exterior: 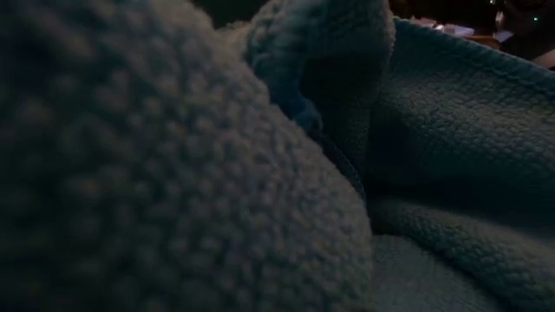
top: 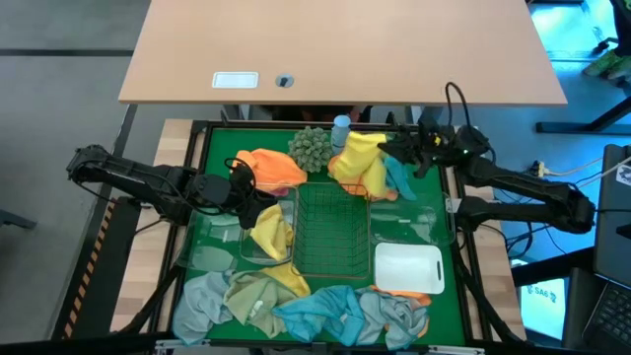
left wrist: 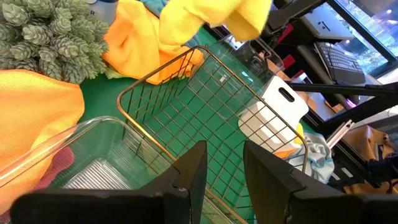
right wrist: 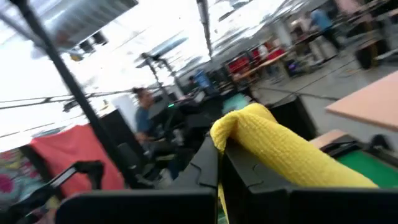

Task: Sort microfiber towel by color & place in baskets
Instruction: Put the top right yellow microfiber cloth into the middle transparent bin

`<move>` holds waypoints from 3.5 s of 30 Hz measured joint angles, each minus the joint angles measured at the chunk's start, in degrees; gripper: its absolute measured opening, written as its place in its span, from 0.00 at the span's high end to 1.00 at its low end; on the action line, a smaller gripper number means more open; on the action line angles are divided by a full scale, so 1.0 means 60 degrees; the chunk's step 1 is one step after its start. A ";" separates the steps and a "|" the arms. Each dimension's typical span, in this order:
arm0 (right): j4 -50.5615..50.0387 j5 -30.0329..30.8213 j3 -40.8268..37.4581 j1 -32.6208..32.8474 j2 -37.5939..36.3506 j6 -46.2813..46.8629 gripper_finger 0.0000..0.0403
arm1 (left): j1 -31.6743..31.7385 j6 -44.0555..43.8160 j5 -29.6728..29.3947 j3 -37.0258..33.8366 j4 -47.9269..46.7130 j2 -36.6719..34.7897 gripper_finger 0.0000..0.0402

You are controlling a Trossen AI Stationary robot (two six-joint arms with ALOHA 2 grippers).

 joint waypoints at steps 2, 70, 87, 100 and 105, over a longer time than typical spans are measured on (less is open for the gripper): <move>-0.0004 0.0071 0.0281 0.0397 0.0286 -0.0048 1.00 | 0.0002 0.0000 -0.0034 0.0000 -0.0002 0.0000 0.75; -0.3386 -0.0495 1.0427 0.3815 1.0146 -0.4901 0.99 | -0.0044 0.0382 0.3483 -0.0002 -0.2017 -0.0004 0.75; -0.5340 0.2052 1.0422 0.3316 1.0146 -0.6285 0.99 | -0.0042 0.0423 0.1245 -0.0002 -0.2467 0.0018 0.75; -0.7048 0.2575 1.0422 0.3567 1.0431 -0.6515 0.99 | -0.0044 0.0484 0.3043 0.0000 -0.2993 0.0019 0.75; -0.7666 0.2151 1.0419 0.3923 1.0648 -0.6517 0.99 | -0.0047 0.0484 0.4499 0.0000 -0.3011 0.0018 0.75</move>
